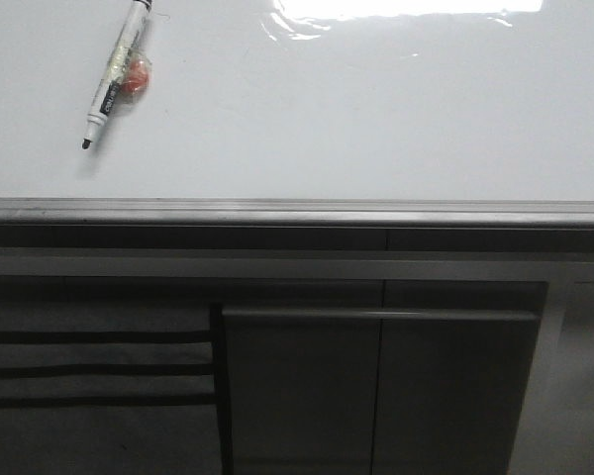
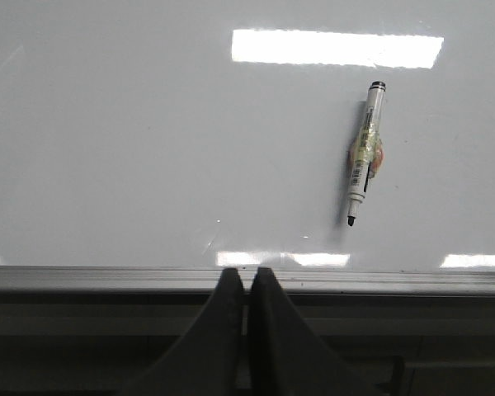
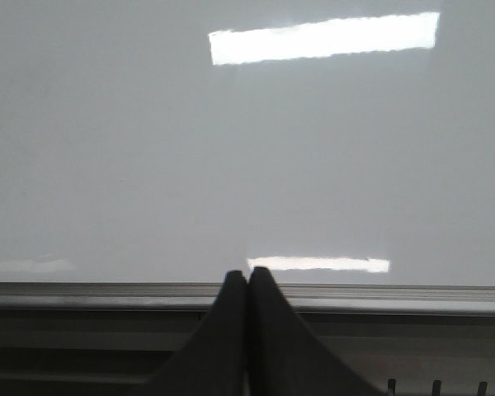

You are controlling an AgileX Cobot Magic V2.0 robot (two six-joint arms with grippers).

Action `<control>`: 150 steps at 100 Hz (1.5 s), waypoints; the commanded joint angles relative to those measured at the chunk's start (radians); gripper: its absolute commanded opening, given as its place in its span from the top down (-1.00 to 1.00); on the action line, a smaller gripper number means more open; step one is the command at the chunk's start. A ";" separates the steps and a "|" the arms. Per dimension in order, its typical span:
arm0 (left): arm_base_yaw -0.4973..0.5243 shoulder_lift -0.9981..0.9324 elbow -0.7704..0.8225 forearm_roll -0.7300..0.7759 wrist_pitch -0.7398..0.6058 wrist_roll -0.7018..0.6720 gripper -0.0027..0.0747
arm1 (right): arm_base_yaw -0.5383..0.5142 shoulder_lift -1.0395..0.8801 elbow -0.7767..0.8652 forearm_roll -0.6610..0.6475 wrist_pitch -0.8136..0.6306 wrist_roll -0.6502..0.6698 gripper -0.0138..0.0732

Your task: Write number 0 on whiteboard

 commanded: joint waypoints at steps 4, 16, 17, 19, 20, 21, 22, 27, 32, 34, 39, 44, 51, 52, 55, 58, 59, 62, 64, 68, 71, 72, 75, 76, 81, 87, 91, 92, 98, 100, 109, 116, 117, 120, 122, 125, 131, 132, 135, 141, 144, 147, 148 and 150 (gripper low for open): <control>0.001 -0.021 0.025 0.000 -0.077 -0.009 0.98 | -0.006 -0.007 0.012 -0.008 -0.073 -0.003 0.85; 0.001 -0.021 0.025 0.000 -0.077 -0.009 0.98 | -0.006 -0.007 0.012 -0.008 -0.073 -0.003 0.85; 0.001 -0.021 0.025 0.000 -0.077 -0.009 0.98 | -0.006 -0.007 0.012 -0.008 -0.073 -0.003 0.85; 0.001 -0.021 0.025 0.000 -0.077 -0.009 0.98 | -0.006 -0.007 0.012 -0.008 -0.073 -0.003 0.85; 0.001 -0.021 0.025 0.000 -0.077 -0.009 0.98 | -0.006 -0.007 0.012 -0.008 -0.073 -0.003 0.85; 0.001 -0.021 0.025 0.000 -0.077 -0.009 0.98 | -0.006 -0.007 0.012 -0.008 -0.073 -0.003 0.85; 0.001 -0.021 0.025 0.000 -0.077 -0.009 0.98 | -0.006 -0.007 0.012 -0.008 -0.073 -0.003 0.85; 0.001 -0.021 0.025 0.000 -0.077 -0.009 0.98 | -0.006 -0.007 0.012 -0.008 -0.073 -0.003 0.85; 0.001 -0.021 0.025 0.000 -0.077 -0.009 0.98 | -0.006 -0.007 0.012 -0.008 -0.073 -0.003 0.85; 0.001 -0.021 0.025 0.000 -0.077 -0.009 0.98 | -0.006 -0.007 0.012 -0.008 -0.073 -0.003 0.85; 0.001 -0.021 0.025 0.000 -0.077 -0.009 0.98 | -0.006 -0.007 0.012 -0.008 -0.073 -0.003 0.85; 0.001 -0.021 0.025 0.000 -0.077 -0.009 0.98 | -0.006 -0.007 0.012 -0.008 -0.073 -0.003 0.85; 0.001 -0.021 0.025 0.000 -0.077 -0.009 0.98 | -0.006 -0.007 0.012 -0.008 -0.073 -0.003 0.85; 0.001 -0.021 0.025 0.000 -0.077 -0.009 0.98 | -0.006 -0.007 0.012 -0.008 -0.073 -0.003 0.85; 0.001 -0.021 0.025 0.000 -0.077 -0.009 0.98 | -0.006 -0.007 0.012 -0.008 -0.073 -0.003 0.85; 0.001 -0.021 0.025 0.000 -0.077 -0.009 0.98 | -0.006 -0.007 0.012 -0.008 -0.073 -0.003 0.85; 0.001 -0.021 0.025 0.000 -0.077 -0.009 0.98 | -0.006 -0.007 0.012 -0.008 -0.073 -0.003 0.85; 0.001 -0.021 0.025 0.000 -0.077 -0.009 0.98 | -0.006 -0.007 0.012 -0.008 -0.073 -0.003 0.85; 0.001 -0.021 0.025 0.000 -0.077 -0.009 0.98 | -0.006 -0.007 0.012 -0.008 -0.073 -0.003 0.85; 0.001 -0.021 0.025 0.000 -0.077 -0.009 0.98 | -0.006 -0.007 0.012 -0.008 -0.073 -0.003 0.85; 0.001 -0.021 0.025 0.000 -0.080 -0.009 0.98 | -0.006 -0.007 0.012 -0.008 -0.078 -0.003 0.85; 0.001 -0.021 0.025 0.000 -0.082 -0.009 0.98 | -0.006 -0.007 0.012 -0.008 -0.081 -0.003 0.85; 0.001 -0.021 0.025 0.000 -0.089 -0.009 0.98 | -0.006 -0.007 0.012 -0.010 -0.096 -0.005 0.85; 0.001 -0.021 0.025 0.000 -0.091 -0.009 0.98 | -0.006 -0.007 0.012 -0.010 -0.112 -0.005 0.85; 0.001 -0.021 0.023 -0.002 -0.119 -0.009 0.98 | -0.006 -0.007 0.010 -0.012 -0.165 -0.007 0.85; 0.001 -0.021 0.010 -0.004 -0.149 -0.009 0.98 | -0.004 -0.007 -0.014 0.000 -0.196 0.006 0.85; 0.001 -0.021 -0.010 -0.004 -0.153 -0.009 0.98 | -0.004 -0.007 -0.048 0.003 -0.186 0.016 0.85; 0.001 -0.021 -0.014 -0.004 -0.153 -0.009 0.98 | -0.004 -0.007 -0.055 0.003 -0.182 0.018 0.85; 0.001 -0.021 -0.062 -0.004 -0.139 -0.009 0.98 | -0.004 -0.007 -0.128 0.003 -0.103 0.028 0.85; 0.001 -0.020 -0.074 -0.004 -0.130 -0.009 0.98 | -0.004 -0.007 -0.156 0.003 -0.066 0.028 0.85; 0.001 0.006 -0.174 0.008 -0.063 -0.009 0.98 | -0.004 0.003 -0.282 0.003 0.102 0.028 0.85; 0.001 0.044 -0.248 0.032 0.016 -0.009 0.98 | -0.002 0.031 -0.375 0.004 0.227 0.028 0.85; 0.001 0.055 -0.266 0.034 0.036 -0.009 0.98 | -0.002 0.039 -0.406 0.004 0.257 0.028 0.85; 0.001 0.078 -0.301 0.044 0.077 -0.009 0.98 | -0.002 0.059 -0.439 0.004 0.300 0.028 0.85; 0.001 0.092 -0.327 0.054 0.108 -0.009 0.98 | -0.001 0.077 -0.470 0.004 0.344 0.026 0.85; 0.001 0.127 -0.362 0.070 0.149 -0.009 0.98 | 0.000 0.104 -0.509 0.004 0.407 0.018 0.85; 0.001 0.187 -0.439 0.091 0.239 -0.009 0.98 | 0.005 0.172 -0.588 0.004 0.495 -0.017 0.85; 0.001 0.202 -0.448 0.093 0.249 -0.009 0.98 | 0.007 0.180 -0.595 0.004 0.512 -0.022 0.85; 0.001 0.232 -0.480 0.099 0.285 -0.009 0.98 | 0.009 0.213 -0.630 0.004 0.543 -0.047 0.85; 0.001 0.299 -0.547 0.105 0.357 -0.009 0.98 | 0.014 0.288 -0.677 0.012 0.596 -0.085 0.85; 0.001 0.327 -0.575 0.105 0.388 -0.009 0.98 | 0.018 0.322 -0.695 0.017 0.621 -0.101 0.85; 0.001 0.354 -0.605 0.105 0.415 -0.009 0.98 | 0.018 0.355 -0.714 0.025 0.637 -0.114 0.85; 0.001 0.366 -0.610 0.105 0.428 -0.009 0.98 | 0.018 0.372 -0.718 0.029 0.640 -0.114 0.85; 0.001 0.379 -0.626 0.105 0.446 -0.009 0.98 | 0.018 0.395 -0.726 0.031 0.647 -0.114 0.85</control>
